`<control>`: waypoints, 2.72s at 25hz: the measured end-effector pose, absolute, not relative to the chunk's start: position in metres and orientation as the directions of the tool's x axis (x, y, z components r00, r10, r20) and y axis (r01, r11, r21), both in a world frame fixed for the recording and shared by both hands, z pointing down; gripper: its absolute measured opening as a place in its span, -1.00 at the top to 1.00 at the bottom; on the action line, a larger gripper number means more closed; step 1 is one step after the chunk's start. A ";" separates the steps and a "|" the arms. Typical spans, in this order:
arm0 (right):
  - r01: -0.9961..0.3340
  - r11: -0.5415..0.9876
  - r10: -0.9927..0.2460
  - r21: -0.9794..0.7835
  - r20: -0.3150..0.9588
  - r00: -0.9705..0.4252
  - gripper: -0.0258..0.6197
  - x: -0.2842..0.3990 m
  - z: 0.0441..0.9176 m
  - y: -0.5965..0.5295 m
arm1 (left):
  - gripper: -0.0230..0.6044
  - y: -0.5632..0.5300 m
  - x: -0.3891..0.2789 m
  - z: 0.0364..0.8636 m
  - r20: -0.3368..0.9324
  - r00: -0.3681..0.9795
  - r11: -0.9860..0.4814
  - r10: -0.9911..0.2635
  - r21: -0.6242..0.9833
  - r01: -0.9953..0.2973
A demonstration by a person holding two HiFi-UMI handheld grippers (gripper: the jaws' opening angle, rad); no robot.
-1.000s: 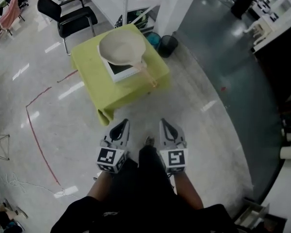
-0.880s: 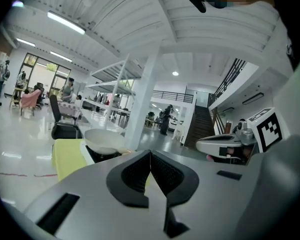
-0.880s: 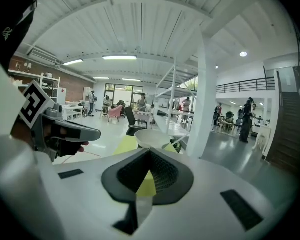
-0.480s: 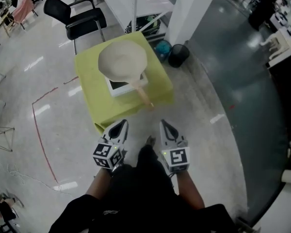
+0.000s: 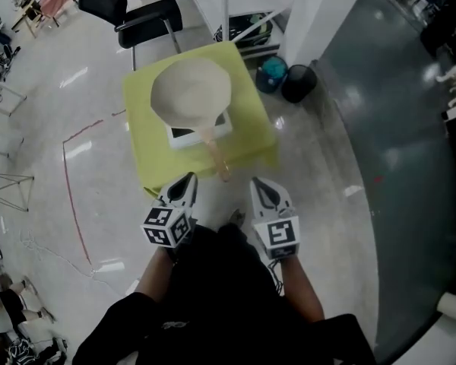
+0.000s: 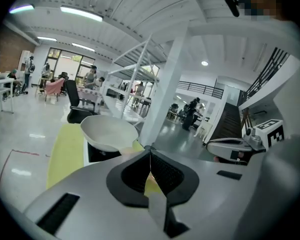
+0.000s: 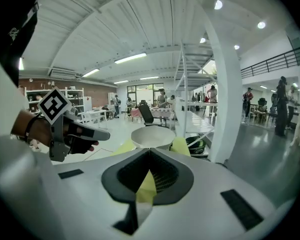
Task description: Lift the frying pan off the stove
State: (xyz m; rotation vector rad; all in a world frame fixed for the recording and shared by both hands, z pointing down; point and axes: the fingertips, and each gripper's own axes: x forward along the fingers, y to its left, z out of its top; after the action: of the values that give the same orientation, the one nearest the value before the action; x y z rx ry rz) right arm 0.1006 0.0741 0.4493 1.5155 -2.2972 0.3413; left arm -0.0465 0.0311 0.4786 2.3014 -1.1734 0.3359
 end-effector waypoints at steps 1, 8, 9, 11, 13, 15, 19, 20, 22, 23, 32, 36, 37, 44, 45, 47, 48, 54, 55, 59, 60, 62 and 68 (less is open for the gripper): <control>-0.917 0.398 -0.826 -0.022 0.427 -0.368 0.87 0.098 0.448 0.072 | 0.78 0.032 -0.045 0.481 0.453 0.589 -0.477 -0.669 0.346 -0.808; -0.904 0.422 -0.816 -0.068 0.405 -0.411 0.87 0.096 0.453 0.058 | 0.78 0.026 -0.035 0.484 0.480 0.562 -0.472 -0.673 0.306 -0.827; -0.905 0.416 -0.818 -0.087 0.399 -0.414 0.87 0.095 0.451 0.056 | 0.78 0.025 -0.034 0.487 0.484 0.560 -0.472 -0.672 0.302 -0.828; -0.903 0.420 -0.818 -0.094 0.392 -0.421 0.87 0.097 0.458 0.056 | 0.78 0.022 -0.030 0.493 0.493 0.562 -0.474 -0.665 0.303 -0.827; -0.902 0.422 -0.815 -0.095 0.396 -0.423 0.87 0.099 0.463 0.055 | 0.78 0.018 -0.026 0.499 0.499 0.570 -0.466 -0.653 0.329 -0.821; -0.902 0.422 -0.811 -0.093 0.405 -0.422 0.87 0.101 0.465 0.056 | 0.78 0.016 -0.025 0.504 0.504 0.574 -0.448 -0.645 0.360 -0.819; -0.904 0.412 -0.812 -0.116 0.403 -0.422 0.87 0.100 0.464 0.055 | 0.78 0.011 -0.027 0.507 0.507 0.570 -0.436 -0.646 0.368 -0.821; -0.903 0.414 -0.809 -0.117 0.408 -0.424 0.87 0.100 0.466 0.055 | 0.78 0.009 -0.029 0.508 0.504 0.570 -0.433 -0.649 0.372 -0.821; -0.898 0.421 -0.799 -0.124 0.418 -0.432 0.87 0.098 0.474 0.055 | 0.78 0.004 -0.031 0.512 0.499 0.571 -0.428 -0.652 0.379 -0.821; -0.896 0.427 -0.794 -0.125 0.422 -0.437 0.87 0.096 0.481 0.055 | 0.78 0.002 -0.033 0.517 0.500 0.570 -0.427 -0.652 0.379 -0.821; -0.854 0.499 -0.723 -0.147 0.473 -0.504 0.87 0.074 0.498 0.037 | 0.78 -0.003 -0.045 0.546 0.536 0.548 -0.402 -0.642 0.374 -0.836; -0.836 0.520 -0.697 -0.177 0.477 -0.535 0.87 0.074 0.516 0.026 | 0.78 -0.009 -0.051 0.558 0.568 0.548 -0.382 -0.614 0.395 -0.836; -0.834 0.524 -0.696 -0.175 0.477 -0.537 0.87 0.074 0.519 0.024 | 0.78 -0.011 -0.053 0.560 0.577 0.546 -0.380 -0.607 0.392 -0.838; -0.841 0.512 -0.683 -0.175 0.510 -0.523 0.87 0.074 0.514 -0.002 | 0.78 -0.027 -0.054 0.577 0.571 0.604 -0.303 -0.556 0.537 -0.787; -0.842 0.507 -0.685 -0.183 0.508 -0.523 0.87 0.075 0.513 -0.003 | 0.78 -0.029 -0.055 0.579 0.571 0.614 -0.288 -0.545 0.560 -0.777; -0.841 0.502 -0.679 -0.199 0.512 -0.526 0.87 0.075 0.512 -0.007 | 0.78 -0.038 -0.057 0.580 0.570 0.622 -0.256 -0.536 0.593 -0.764; -0.841 0.501 -0.674 -0.202 0.519 -0.526 0.87 0.074 0.513 -0.010 | 0.78 -0.044 -0.058 0.581 0.567 0.624 -0.236 -0.537 0.610 -0.757; -0.844 0.499 -0.659 -0.197 0.546 -0.517 0.87 0.073 0.512 -0.033 | 0.78 -0.072 -0.054 0.581 0.481 0.689 -0.105 -0.542 0.775 -0.623; -0.846 0.494 -0.659 -0.201 0.548 -0.515 0.87 0.075 0.513 -0.035 | 0.78 -0.074 -0.051 0.581 0.462 0.703 -0.094 -0.541 0.797 -0.597; -0.849 0.483 -0.667 -0.212 0.539 -0.514 0.87 0.079 0.516 -0.045 | 0.32 -0.087 -0.039 0.588 0.420 0.744 -0.057 -0.520 0.852 -0.520; -0.849 0.483 -0.668 -0.213 0.537 -0.515 0.87 0.080 0.516 -0.047 | 0.26 -0.088 -0.035 0.590 0.408 0.758 -0.047 -0.509 0.866 -0.497; -0.850 0.481 -0.665 -0.214 0.542 -0.513 0.87 0.084 0.518 -0.050 | 0.16 -0.090 -0.028 0.594 0.391 0.778 -0.021 -0.492 0.888 -0.460; -0.850 0.498 -0.667 -0.172 0.550 -0.503 0.87 0.090 0.512 -0.062 | 0.05 -0.100 -0.020 0.608 0.351 0.782 0.115 -0.515 0.932 -0.343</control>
State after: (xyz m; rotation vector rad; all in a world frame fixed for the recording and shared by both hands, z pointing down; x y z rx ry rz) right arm 0.0901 -0.0618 0.5123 1.2555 -2.3327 0.6006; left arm -0.0203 -0.0998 0.6085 1.4906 -0.7290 -0.1438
